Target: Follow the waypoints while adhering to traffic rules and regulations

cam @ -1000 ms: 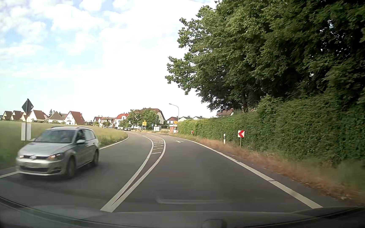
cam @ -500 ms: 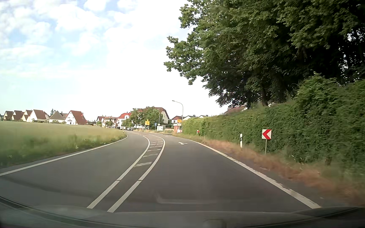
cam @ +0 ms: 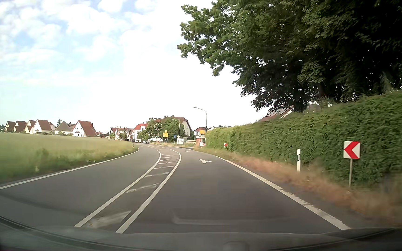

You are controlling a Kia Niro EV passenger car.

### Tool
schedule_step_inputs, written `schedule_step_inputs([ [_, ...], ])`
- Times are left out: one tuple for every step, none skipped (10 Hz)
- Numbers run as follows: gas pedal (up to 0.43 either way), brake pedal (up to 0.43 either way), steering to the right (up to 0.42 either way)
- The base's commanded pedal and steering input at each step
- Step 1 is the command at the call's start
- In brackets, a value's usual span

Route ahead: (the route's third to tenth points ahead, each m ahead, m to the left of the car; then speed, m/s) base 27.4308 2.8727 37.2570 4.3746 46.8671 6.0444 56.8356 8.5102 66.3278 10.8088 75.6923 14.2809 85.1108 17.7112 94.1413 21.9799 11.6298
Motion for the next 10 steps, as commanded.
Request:
schedule_step_inputs([
  [0.028, 0.030, -0.015],
  [0.028, 0.030, -0.015],
  [0.028, 0.030, -0.015],
  [0.028, 0.030, -0.016],
  [0.028, 0.030, -0.016],
  [0.028, 0.030, -0.016],
  [0.028, 0.030, -0.017],
  [0.028, 0.030, -0.017],
  [0.028, 0.030, -0.018],
  [0.028, 0.030, -0.019],
])
